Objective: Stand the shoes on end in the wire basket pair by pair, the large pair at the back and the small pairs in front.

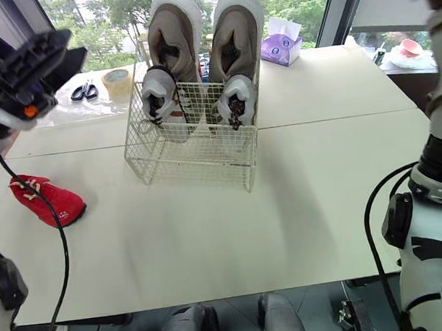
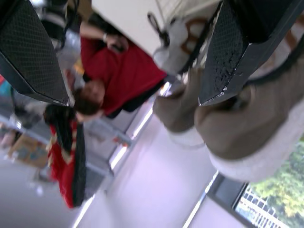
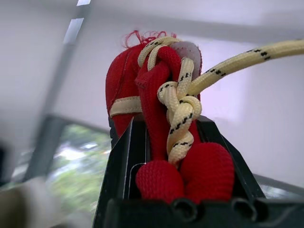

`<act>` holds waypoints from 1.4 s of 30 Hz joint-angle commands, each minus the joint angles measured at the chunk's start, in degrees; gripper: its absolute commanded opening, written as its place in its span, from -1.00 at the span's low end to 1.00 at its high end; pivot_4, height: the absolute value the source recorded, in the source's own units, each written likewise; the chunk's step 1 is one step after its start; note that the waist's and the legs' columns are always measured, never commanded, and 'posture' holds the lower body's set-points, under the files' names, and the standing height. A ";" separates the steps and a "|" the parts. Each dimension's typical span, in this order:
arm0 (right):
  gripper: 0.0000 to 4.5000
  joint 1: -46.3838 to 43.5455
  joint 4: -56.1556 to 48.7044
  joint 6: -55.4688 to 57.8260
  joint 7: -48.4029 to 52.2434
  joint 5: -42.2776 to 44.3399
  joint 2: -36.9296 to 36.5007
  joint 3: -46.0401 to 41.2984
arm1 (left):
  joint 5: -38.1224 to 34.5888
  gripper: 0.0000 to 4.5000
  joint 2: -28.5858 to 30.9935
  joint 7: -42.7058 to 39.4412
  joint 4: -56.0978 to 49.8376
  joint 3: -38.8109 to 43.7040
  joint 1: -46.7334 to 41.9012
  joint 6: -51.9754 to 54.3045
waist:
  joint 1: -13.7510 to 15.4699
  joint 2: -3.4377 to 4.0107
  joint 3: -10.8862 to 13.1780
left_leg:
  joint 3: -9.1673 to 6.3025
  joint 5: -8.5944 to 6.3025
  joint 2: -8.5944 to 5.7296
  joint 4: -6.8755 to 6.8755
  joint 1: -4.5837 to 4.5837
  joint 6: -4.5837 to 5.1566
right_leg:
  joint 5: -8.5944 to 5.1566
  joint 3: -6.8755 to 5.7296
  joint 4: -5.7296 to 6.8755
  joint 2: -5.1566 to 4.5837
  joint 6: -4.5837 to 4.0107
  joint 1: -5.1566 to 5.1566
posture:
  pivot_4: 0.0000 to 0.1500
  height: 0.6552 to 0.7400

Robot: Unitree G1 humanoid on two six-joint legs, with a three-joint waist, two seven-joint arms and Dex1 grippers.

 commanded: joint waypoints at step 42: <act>0.99 5.24 -9.47 12.05 11.51 1.96 2.46 -1.00 | 4.25 -0.89 -10.75 -2.62 2.70 8.08 -9.13 2.84 | 0.29 -0.22 0.09 | -0.03 0.02 -0.03 0.16 -0.07 -0.05 | 0.05 0.00 0.03 -0.09 0.08 0.00 | 1.00 1.00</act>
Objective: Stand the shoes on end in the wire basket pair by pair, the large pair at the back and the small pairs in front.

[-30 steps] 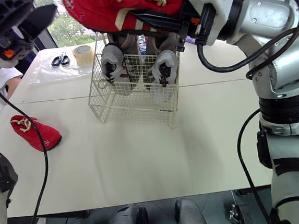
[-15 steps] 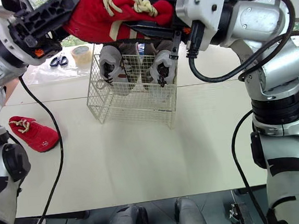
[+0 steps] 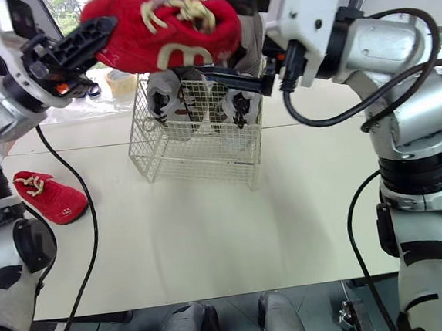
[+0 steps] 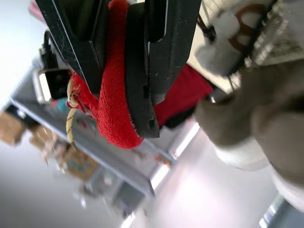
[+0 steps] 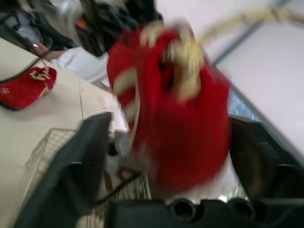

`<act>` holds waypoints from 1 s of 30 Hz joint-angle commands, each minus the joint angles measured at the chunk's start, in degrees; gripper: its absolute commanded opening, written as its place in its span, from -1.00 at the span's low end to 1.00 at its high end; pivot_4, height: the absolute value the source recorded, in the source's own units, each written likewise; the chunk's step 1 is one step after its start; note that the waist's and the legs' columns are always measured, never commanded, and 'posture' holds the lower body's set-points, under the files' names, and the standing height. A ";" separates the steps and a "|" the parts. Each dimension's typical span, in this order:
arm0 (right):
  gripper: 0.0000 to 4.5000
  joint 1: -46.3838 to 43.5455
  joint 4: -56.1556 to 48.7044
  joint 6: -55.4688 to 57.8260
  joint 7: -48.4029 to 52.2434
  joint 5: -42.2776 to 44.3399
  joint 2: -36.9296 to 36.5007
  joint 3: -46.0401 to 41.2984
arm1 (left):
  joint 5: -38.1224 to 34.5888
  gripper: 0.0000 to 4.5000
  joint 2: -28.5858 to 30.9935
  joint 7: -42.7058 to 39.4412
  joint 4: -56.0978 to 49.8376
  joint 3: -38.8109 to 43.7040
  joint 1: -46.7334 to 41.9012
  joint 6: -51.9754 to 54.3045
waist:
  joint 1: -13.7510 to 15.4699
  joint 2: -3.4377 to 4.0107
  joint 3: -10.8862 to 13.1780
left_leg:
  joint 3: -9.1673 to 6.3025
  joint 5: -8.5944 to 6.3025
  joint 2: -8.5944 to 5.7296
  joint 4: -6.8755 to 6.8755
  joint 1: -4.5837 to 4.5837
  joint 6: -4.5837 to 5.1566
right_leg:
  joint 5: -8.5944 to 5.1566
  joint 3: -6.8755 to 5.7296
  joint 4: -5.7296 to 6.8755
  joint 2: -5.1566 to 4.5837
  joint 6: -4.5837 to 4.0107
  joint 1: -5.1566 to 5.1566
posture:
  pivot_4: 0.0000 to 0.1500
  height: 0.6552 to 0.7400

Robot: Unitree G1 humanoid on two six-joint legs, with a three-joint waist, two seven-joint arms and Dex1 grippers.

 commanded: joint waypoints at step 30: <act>0.99 2.04 -6.74 6.15 -52.04 53.25 40.88 -11.33 | -8.09 -0.89 -25.66 21.53 -23.85 -5.04 10.83 -26.91 | -0.14 -0.04 -0.04 | -0.08 -0.13 0.02 0.00 0.06 0.27 | 0.08 -0.04 -0.01 0.14 -0.11 0.12 | 1.00 1.00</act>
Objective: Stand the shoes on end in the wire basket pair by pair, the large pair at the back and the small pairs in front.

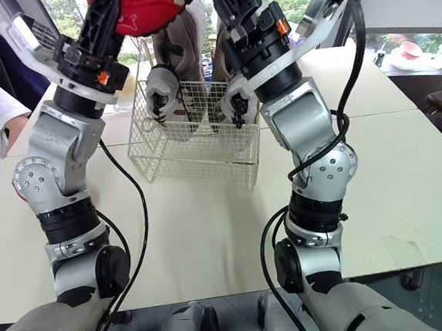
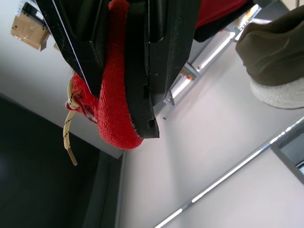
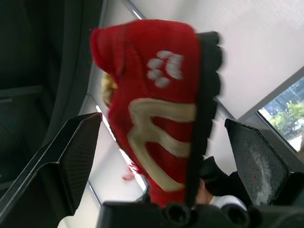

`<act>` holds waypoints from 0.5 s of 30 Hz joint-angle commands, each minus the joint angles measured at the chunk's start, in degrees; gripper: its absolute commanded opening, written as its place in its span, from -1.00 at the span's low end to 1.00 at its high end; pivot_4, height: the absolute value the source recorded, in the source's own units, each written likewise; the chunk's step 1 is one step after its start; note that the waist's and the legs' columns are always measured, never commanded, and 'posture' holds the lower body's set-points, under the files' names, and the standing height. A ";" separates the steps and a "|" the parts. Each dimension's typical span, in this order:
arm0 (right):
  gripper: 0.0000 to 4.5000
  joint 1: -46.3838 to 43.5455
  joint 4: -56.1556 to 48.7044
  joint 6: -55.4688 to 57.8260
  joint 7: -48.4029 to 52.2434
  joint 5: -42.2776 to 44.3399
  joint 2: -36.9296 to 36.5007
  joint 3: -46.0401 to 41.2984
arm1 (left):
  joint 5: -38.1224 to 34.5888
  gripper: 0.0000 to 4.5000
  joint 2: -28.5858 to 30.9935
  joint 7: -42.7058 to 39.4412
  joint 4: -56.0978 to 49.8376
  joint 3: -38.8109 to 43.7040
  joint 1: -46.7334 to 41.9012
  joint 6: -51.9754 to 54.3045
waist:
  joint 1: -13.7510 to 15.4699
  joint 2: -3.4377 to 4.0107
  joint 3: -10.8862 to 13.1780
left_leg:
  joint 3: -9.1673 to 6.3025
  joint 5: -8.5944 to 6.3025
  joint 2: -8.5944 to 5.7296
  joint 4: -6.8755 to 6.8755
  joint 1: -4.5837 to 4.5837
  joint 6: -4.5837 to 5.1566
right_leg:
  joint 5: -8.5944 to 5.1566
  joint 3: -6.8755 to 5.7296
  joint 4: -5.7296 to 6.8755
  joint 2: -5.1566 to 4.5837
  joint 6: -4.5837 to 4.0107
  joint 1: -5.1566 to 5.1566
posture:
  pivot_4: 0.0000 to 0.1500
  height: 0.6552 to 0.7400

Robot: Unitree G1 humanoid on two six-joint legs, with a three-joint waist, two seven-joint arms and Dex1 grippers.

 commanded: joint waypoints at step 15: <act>0.99 -4.14 -0.43 -4.16 -1.00 1.05 -1.61 1.46 | -1.53 -0.89 7.60 -5.98 -1.07 0.14 5.71 1.20 | 0.03 0.01 0.00 | 0.00 -0.02 0.02 -0.02 -0.03 0.04 | -0.01 0.00 -0.04 -0.01 -0.01 -0.02 | 1.00 1.00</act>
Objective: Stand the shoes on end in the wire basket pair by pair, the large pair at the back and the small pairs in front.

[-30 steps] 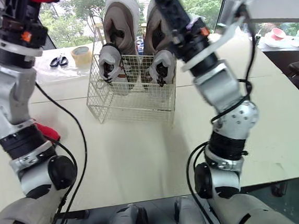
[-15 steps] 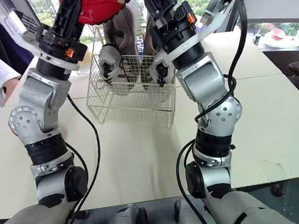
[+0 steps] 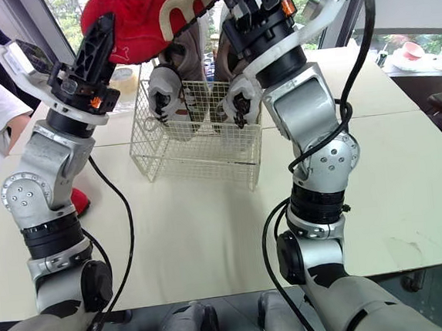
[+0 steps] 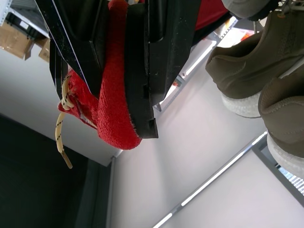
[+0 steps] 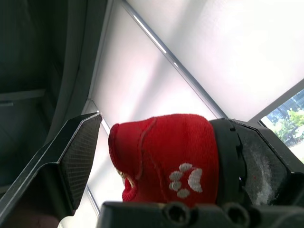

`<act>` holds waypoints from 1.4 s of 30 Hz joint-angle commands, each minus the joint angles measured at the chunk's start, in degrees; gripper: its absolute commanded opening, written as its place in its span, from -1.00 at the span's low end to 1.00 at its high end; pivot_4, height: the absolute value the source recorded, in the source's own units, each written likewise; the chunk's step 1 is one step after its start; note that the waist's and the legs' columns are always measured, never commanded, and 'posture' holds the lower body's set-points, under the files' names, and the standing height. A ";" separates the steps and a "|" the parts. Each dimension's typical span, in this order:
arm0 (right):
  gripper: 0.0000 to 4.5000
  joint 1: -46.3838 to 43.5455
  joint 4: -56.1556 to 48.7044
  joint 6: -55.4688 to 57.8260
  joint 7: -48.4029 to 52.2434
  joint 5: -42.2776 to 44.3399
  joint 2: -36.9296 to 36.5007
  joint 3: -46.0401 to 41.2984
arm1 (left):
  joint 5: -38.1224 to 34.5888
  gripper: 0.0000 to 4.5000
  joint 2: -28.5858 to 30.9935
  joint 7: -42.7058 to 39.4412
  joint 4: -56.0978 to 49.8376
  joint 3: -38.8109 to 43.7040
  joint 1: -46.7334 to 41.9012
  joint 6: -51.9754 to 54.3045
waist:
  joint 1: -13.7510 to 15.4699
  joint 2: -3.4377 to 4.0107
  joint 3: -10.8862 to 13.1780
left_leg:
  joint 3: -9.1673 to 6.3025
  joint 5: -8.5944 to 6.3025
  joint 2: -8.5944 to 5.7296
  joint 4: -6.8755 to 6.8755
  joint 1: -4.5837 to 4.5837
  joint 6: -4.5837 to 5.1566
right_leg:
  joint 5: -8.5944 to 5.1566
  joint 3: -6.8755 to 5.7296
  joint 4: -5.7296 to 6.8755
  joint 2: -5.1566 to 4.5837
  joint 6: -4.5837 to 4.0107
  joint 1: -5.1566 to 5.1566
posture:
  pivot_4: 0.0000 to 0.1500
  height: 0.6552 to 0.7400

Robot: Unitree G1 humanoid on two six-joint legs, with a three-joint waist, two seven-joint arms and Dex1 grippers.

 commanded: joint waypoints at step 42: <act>-0.44 0.54 -0.86 -0.61 0.38 -1.57 -2.30 2.26 | 3.12 -0.27 4.13 -1.51 -1.54 -2.21 0.31 1.68 | -0.13 0.01 0.01 | 0.00 -0.03 0.03 -0.08 -0.02 0.05 | -0.01 -0.01 -0.06 0.01 -0.01 -0.04 | 1.00 1.00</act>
